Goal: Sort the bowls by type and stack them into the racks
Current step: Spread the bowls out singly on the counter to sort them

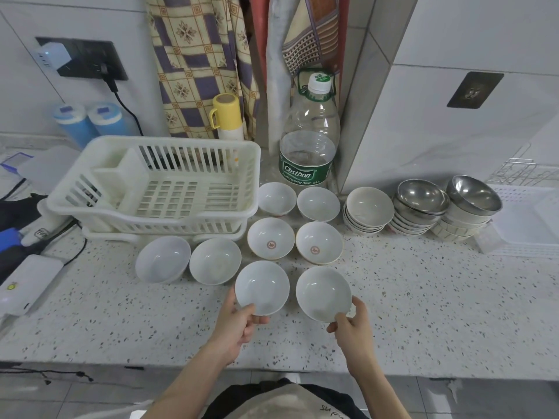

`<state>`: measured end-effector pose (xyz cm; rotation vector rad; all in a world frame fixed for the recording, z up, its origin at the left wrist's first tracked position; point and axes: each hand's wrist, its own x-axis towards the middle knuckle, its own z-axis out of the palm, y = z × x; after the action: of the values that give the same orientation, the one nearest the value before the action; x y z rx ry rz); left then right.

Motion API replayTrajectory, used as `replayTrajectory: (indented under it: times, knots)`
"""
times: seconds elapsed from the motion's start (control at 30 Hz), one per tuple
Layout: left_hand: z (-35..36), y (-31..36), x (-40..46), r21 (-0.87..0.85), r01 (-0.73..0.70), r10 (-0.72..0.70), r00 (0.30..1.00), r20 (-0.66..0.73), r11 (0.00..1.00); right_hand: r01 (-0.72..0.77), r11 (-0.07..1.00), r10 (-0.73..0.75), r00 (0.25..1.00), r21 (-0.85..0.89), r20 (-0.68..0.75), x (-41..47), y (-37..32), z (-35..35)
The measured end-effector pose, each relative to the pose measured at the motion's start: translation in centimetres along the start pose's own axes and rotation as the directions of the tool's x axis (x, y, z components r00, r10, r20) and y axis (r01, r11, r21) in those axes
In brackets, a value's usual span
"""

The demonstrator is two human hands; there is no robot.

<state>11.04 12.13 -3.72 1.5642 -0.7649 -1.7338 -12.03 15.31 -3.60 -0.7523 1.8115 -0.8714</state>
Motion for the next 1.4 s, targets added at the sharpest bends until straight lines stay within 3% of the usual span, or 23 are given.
replayTrajectory:
  times: [1.23,1.4]
  knots:
    - [-0.1,-0.4,1.0,0.080,0.045,-0.047,0.999,0.019,0.996,-0.032,0.999,0.034,0.996,0.025,-0.078,0.0,-0.6,1.4]
    - [0.4,-0.7,0.8,0.029,0.052,-0.054,0.997,0.059,0.998,-0.032,0.999,0.035,0.996,0.043,-0.084,-0.2,-0.5,1.9]
